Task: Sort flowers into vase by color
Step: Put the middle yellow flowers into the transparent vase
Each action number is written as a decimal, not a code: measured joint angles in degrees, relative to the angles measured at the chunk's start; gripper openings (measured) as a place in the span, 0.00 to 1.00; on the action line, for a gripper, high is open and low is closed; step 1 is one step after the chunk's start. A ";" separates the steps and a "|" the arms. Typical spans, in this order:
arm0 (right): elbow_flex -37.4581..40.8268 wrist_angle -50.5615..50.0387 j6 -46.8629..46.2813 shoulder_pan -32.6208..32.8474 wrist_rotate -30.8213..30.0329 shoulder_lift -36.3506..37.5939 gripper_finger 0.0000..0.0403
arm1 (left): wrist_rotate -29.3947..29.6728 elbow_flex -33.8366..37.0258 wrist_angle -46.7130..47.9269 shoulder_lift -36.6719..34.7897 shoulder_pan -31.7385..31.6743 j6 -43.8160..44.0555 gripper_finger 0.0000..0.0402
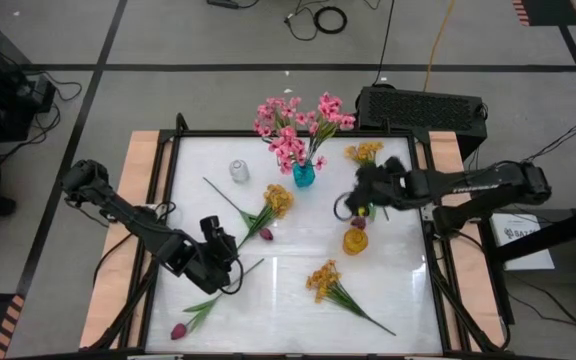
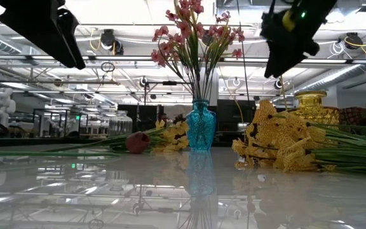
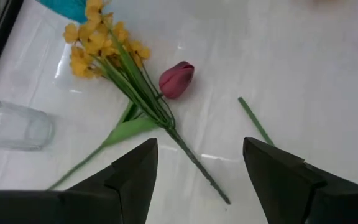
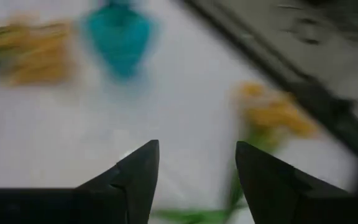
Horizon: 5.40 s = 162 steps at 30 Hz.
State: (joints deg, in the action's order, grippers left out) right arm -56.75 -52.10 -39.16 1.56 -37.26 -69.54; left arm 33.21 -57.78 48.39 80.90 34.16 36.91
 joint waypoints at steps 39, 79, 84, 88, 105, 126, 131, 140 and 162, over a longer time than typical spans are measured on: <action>8.70 6.18 8.40 -16.67 3.47 0.00 0.50 | 10.90 15.05 -22.75 0.48 -9.60 -6.94 0.60; 8.70 7.85 9.88 -16.74 2.77 0.00 0.50 | -3.17 29.81 -69.07 11.61 -24.14 -15.20 0.55; 8.70 7.84 10.08 -16.74 2.78 0.00 0.50 | -3.24 29.64 -69.04 11.17 -24.60 -16.04 0.35; 8.70 7.98 10.08 -16.74 2.78 0.00 0.50 | -4.20 29.00 -68.63 10.28 -24.58 -17.99 0.16; 8.70 9.98 11.04 -14.94 2.99 6.88 0.50 | -18.70 26.91 -53.00 -23.34 -15.50 -26.66 0.05; 8.68 56.64 31.99 4.01 12.31 15.53 0.50 | -21.19 26.84 -93.41 -36.68 -13.34 -52.30 0.05; 8.43 78.43 40.14 8.22 17.19 7.39 0.50 | -22.49 26.84 -101.39 -33.90 -14.35 -52.37 0.05; -10.70 68.17 39.21 9.84 18.27 -13.01 0.50 | -22.23 26.84 -111.06 -26.60 -16.08 -52.40 0.05; -27.19 80.70 40.80 5.91 34.02 -39.05 0.50 | -24.70 26.86 -109.01 -23.39 -16.80 -49.27 0.05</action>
State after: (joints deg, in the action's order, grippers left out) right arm -83.94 28.60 1.64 7.46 -3.23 -108.59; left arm 8.51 -30.92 -60.63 57.52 17.37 -12.36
